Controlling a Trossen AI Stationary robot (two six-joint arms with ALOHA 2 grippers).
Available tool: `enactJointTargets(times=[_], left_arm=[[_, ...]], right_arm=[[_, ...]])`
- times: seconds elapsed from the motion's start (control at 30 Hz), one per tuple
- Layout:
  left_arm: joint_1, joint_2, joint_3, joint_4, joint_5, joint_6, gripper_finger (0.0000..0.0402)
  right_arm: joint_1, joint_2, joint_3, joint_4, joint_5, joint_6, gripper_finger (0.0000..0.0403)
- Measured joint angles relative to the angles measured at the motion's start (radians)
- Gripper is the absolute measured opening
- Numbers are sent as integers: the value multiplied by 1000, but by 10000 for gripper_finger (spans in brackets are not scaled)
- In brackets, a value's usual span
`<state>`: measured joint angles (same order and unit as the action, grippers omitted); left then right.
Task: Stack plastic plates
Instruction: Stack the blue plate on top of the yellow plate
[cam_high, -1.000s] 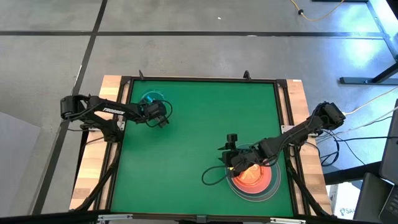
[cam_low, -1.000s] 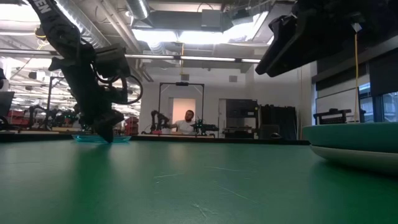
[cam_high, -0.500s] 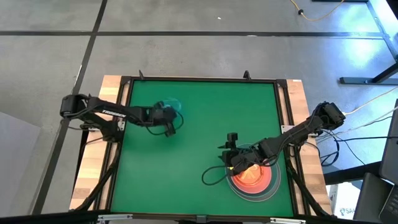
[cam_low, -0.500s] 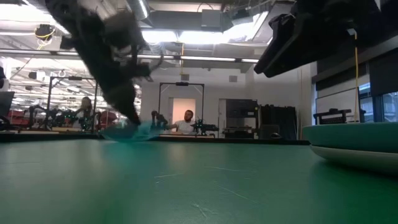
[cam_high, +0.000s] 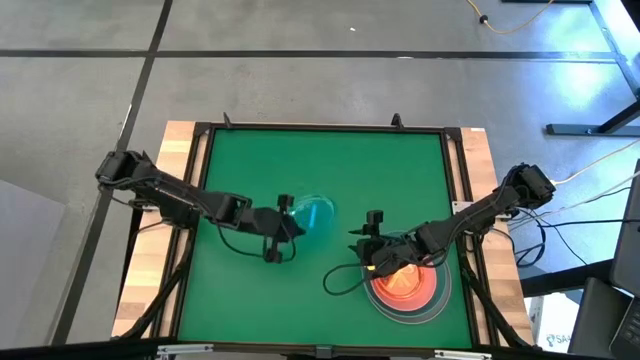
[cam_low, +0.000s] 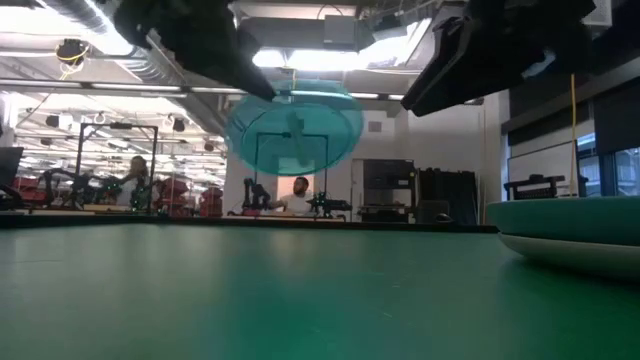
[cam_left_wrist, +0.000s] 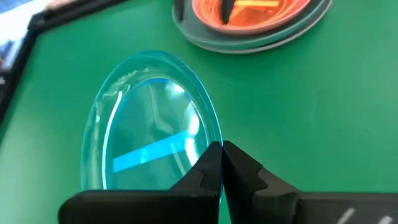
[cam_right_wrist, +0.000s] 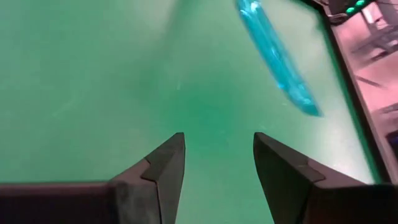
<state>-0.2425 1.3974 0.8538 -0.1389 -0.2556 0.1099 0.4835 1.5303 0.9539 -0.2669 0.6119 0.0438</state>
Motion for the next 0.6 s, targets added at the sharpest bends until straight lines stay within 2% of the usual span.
enactJointTargets(times=[0.1,0.33,0.43,0.6], left_arm=[[-38,34,36,-7,-66,9,1],[-66,216,216,-143,-80,117,1],[-68,289,293,-199,-100,164,1],[-91,355,388,-208,-103,237,1]], right_arm=[[0,0,0,-5,22,-22,182],[2,-29,1,-30,32,-26,182],[17,-41,2,-37,-6,-25,182],[44,-41,2,-35,-130,-50,182]])
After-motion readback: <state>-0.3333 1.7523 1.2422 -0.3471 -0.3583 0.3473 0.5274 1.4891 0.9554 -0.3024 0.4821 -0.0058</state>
